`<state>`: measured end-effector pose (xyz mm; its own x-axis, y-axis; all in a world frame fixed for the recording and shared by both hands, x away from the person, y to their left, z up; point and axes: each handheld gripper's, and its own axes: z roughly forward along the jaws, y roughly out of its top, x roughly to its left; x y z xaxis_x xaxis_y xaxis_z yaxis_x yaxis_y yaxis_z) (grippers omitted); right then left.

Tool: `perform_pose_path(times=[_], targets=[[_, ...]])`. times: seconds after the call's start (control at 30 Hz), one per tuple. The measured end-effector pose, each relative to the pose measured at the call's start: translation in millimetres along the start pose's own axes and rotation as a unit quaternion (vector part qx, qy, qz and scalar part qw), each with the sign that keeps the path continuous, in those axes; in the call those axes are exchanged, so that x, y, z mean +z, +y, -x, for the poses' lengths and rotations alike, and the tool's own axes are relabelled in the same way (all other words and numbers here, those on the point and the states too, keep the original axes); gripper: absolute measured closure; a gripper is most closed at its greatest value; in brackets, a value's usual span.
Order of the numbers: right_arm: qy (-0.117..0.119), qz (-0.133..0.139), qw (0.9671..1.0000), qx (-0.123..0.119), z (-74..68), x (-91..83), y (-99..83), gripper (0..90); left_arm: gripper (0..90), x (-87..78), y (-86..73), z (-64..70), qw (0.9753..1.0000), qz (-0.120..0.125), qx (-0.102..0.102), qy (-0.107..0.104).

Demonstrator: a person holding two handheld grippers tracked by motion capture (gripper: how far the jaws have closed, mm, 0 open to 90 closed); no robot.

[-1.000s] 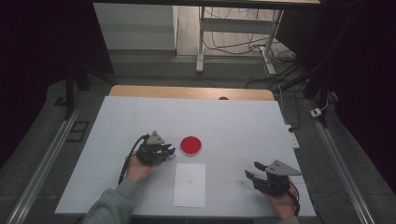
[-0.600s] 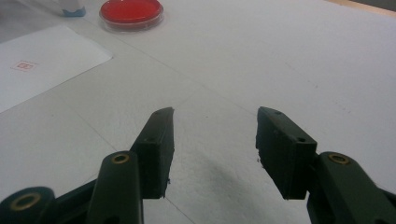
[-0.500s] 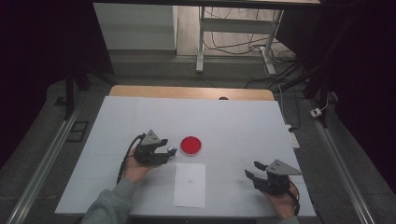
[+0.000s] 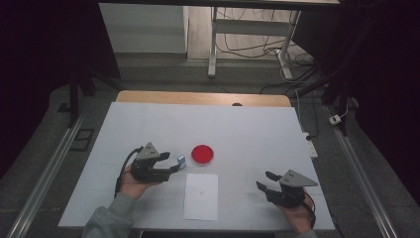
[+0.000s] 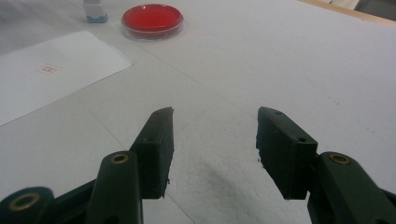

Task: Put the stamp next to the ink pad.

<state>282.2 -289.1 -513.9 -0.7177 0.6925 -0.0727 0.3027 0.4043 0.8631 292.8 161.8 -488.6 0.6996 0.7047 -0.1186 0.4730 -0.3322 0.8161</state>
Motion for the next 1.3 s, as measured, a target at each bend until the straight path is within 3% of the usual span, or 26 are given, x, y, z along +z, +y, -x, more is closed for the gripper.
perform_pose_path(times=[0.37, 0.83, 1.3], targets=[[-0.005, 0.001, 1.0000, -0.007, 0.5, -2.5, 0.0, 46.2, 36.7, -24.8, -24.0, 9.8, 1.0000, -0.003, 0.005, 0.006], [-0.020, -0.006, 0.9998, -0.008, 5.1, -5.7, -3.0, 46.3, 36.7, -48.6, -59.1, 6.4, 0.9999, -0.001, -0.009, 0.014], [-0.021, -0.005, 0.9997, -0.011, 6.7, -5.3, -3.7, 46.2, 36.6, -50.4, -61.1, 4.6, 0.9998, 0.002, -0.011, 0.014]])
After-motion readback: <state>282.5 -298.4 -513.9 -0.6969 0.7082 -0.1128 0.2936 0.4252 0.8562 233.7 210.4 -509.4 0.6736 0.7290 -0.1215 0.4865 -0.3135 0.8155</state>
